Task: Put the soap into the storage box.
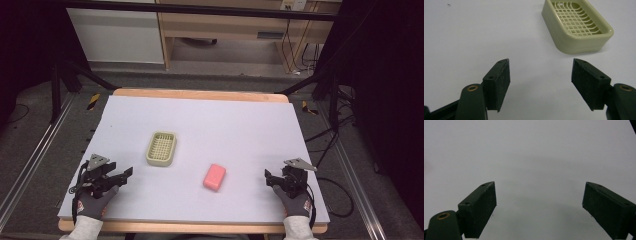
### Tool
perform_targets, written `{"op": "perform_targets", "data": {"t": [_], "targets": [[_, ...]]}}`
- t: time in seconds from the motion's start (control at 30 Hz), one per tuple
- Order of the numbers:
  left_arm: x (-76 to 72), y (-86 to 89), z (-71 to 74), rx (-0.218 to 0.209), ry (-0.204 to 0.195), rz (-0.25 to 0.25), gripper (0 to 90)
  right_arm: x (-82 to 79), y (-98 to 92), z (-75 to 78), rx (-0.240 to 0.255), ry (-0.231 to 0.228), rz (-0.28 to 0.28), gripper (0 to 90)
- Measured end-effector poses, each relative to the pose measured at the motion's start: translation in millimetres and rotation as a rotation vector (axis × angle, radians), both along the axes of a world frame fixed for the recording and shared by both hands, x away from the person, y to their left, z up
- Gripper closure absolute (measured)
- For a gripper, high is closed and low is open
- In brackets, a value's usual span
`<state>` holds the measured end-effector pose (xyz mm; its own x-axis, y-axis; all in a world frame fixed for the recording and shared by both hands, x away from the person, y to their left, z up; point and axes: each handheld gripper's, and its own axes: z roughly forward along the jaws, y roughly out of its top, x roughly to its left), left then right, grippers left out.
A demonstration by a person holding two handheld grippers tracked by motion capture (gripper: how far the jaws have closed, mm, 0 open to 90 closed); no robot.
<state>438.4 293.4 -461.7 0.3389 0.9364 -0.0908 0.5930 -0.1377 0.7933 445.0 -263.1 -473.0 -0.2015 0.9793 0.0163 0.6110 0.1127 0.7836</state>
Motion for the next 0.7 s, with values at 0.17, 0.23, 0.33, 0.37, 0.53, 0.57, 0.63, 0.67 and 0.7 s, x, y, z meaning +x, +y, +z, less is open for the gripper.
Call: {"op": "perform_targets", "data": {"t": [0.17,0.23,0.33,0.37,0.53,0.57,0.63,0.67,0.7], "targets": [[-1.3,-4.9,2.5,-0.003,-0.001,-0.007,31.9,0.2,1.5,-0.5,-0.011,0.007,0.013,11.6],[-1.9,-6.7,3.9,-0.008,-0.01,-0.007,31.9,0.1,2.5,-0.4,-0.021,0.004,0.013,11.6],[-2.7,-8.9,5.6,-0.014,-0.012,-0.016,31.8,0.2,2.3,-0.5,-0.02,0.006,0.014,11.6],[-2.9,-10.1,5.9,-0.02,-0.014,-0.013,31.8,0.3,2.3,-0.5,-0.018,0.009,0.012,11.6],[-3.2,-12.9,7.5,-0.017,-0.014,-0.026,31.7,0.4,2.7,-1.0,-0.024,0.011,0.015,11.4],[-2.6,-14.3,7.7,-0.023,-0.016,-0.021,31.7,0.4,2.6,-0.9,-0.025,0.009,0.014,11.3],[-1.8,-15.8,8.5,-0.02,-0.016,-0.025,31.7,0.6,2.5,-1.0,-0.025,0.011,0.013,11.2],[-1.8,-15.8,8.5,-0.02,-0.016,-0.025,31.7,0.6,2.5,-1.0,-0.025,0.011,0.013,11.2],[-1.5,-16.8,9.4,-0.018,-0.016,-0.032,31.7,0.6,2.6,-1.1,-0.022,0.012,0.013,11.1]]}}
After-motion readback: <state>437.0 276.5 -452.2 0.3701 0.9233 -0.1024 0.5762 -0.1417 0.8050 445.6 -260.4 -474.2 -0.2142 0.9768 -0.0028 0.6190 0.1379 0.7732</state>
